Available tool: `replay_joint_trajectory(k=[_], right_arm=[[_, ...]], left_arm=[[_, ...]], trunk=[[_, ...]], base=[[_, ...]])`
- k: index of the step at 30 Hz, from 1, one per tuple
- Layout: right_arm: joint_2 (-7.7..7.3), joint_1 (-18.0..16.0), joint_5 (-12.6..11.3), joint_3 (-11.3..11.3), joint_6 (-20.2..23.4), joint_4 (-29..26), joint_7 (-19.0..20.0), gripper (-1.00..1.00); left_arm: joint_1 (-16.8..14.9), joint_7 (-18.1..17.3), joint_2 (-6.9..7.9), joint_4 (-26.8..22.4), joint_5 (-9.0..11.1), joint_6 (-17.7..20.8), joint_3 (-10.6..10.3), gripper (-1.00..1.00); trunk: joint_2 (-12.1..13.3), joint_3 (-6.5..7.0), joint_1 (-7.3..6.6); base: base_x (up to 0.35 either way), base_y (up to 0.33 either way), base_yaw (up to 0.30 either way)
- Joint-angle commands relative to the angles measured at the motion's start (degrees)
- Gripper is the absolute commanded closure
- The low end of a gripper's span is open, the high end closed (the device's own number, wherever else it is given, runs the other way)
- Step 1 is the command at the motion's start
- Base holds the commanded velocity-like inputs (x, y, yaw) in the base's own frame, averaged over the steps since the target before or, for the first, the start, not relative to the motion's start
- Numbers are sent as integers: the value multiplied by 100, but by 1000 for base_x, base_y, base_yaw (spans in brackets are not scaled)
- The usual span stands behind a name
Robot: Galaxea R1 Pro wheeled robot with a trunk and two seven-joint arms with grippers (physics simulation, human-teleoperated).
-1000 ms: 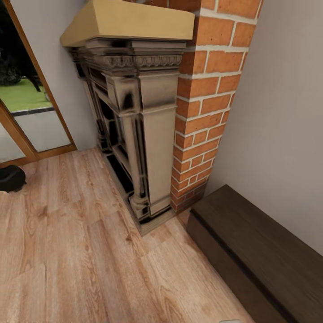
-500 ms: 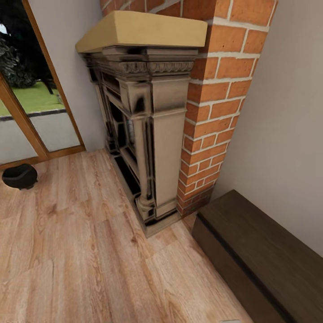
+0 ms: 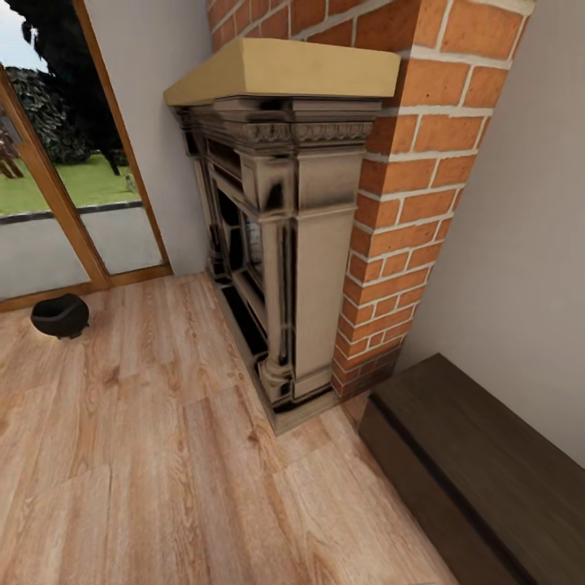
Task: Place each of the two pumpkins and all three candles from the living room inside a cabinet in the living room (use any cabinet), then make sure every cabinet is closed, and position the cauldron so it is next to a table in the living room.
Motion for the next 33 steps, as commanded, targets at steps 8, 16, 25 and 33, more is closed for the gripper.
replay_joint_trajectory(k=[8, 16, 25, 33], right_arm=[[3, 12, 1, 1, 0, 0, 0, -100], [6, 14, 1, 1, 0, 0, 0, -100], [6, 14, 1, 1, 0, 0, 0, -100], [6, 14, 1, 1, 0, 0, 0, -100]], left_arm=[[0, 0, 5, 0, 0, 0, 0, -100], [0, 0, 6, 0, -8, 0, 0, -100], [0, 0, 6, 0, -8, 0, 0, -100], [0, 0, 6, 0, -8, -1, 0, -100]], trunk=[[0, 60, 0], [0, 112, 0], [0, 155, 0], [0, 192, 0]], base=[[0, 0, 190], [0, 0, 216], [0, 0, 248], [0, 0, 251]])
